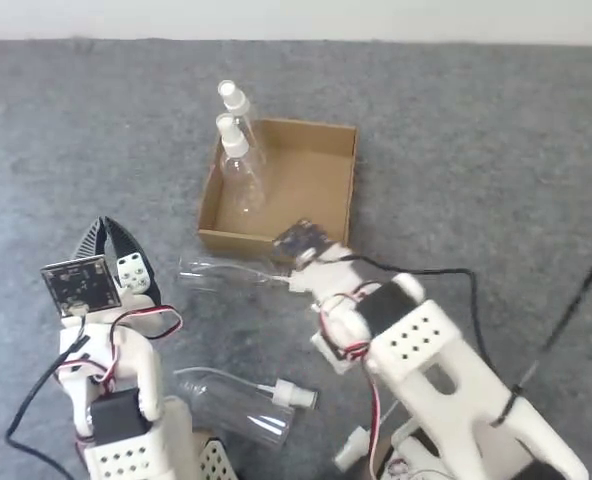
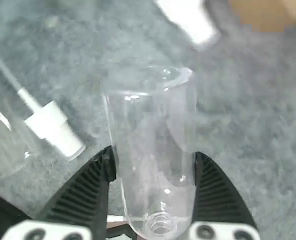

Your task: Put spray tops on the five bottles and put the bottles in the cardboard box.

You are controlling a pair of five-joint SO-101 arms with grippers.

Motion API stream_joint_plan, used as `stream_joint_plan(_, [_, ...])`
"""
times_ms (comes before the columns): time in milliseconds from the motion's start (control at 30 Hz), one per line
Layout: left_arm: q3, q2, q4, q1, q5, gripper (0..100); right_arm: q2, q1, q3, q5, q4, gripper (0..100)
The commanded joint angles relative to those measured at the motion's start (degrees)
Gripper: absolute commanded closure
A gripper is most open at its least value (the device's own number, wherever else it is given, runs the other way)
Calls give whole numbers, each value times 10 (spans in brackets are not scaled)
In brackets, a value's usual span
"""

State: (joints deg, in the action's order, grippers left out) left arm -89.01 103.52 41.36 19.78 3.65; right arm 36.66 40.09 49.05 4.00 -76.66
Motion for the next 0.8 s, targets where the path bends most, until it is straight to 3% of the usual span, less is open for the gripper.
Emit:
stream_joint_plan(0, [4, 7, -15, -1, 3, 987, 42, -63, -36, -36, -12, 905])
stream_joint_plan(233, [3, 7, -15, -1, 3, 987, 48, -119, -36, -104, -7, 902])
stream_joint_plan(533, [3, 7, -15, -1, 3, 987, 48, -195, -36, -255, -6, 900])
stream_joint_plan(767, [3, 7, -15, -1, 3, 987, 47, -273, -26, -366, 59, 902])
